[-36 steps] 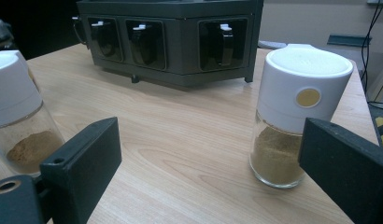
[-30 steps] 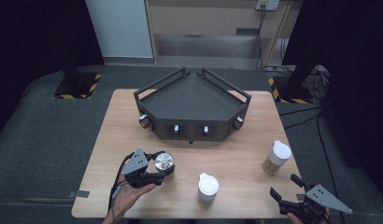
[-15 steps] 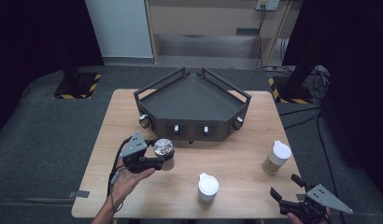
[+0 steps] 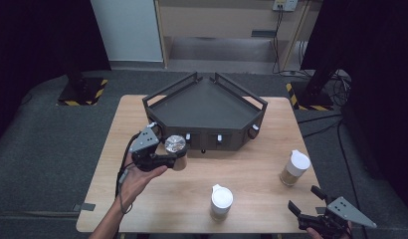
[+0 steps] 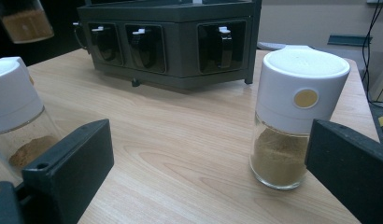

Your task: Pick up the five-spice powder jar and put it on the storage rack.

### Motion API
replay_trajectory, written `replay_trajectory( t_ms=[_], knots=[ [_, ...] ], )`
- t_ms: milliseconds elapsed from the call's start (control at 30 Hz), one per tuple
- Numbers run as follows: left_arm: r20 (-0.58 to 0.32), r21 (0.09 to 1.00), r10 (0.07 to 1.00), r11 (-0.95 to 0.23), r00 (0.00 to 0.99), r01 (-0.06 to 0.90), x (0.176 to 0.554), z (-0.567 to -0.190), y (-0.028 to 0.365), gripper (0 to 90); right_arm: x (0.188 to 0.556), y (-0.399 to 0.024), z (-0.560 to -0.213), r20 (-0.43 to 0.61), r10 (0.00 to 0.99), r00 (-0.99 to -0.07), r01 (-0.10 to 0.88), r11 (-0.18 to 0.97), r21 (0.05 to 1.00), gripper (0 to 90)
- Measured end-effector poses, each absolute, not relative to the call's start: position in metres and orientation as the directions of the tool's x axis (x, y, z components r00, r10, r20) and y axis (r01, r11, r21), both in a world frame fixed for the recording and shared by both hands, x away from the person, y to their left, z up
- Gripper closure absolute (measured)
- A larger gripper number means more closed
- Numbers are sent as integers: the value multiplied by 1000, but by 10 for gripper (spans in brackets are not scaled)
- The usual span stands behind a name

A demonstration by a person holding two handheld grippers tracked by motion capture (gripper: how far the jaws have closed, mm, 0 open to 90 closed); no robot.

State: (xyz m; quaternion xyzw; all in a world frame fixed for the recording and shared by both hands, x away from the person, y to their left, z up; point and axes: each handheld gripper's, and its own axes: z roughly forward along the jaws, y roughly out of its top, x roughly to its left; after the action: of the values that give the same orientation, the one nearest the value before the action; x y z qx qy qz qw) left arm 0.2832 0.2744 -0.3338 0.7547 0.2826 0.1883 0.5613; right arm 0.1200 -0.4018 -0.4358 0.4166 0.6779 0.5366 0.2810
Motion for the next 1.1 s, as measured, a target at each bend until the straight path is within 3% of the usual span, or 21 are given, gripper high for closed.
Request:
replay_trajectory(
  t_ms=[1100],
  knots=[
    [-15,949,754,-197,656,248,351,-276,248,335,121,-403,-436,70,864,-499,266,75,961,14]
  ],
)
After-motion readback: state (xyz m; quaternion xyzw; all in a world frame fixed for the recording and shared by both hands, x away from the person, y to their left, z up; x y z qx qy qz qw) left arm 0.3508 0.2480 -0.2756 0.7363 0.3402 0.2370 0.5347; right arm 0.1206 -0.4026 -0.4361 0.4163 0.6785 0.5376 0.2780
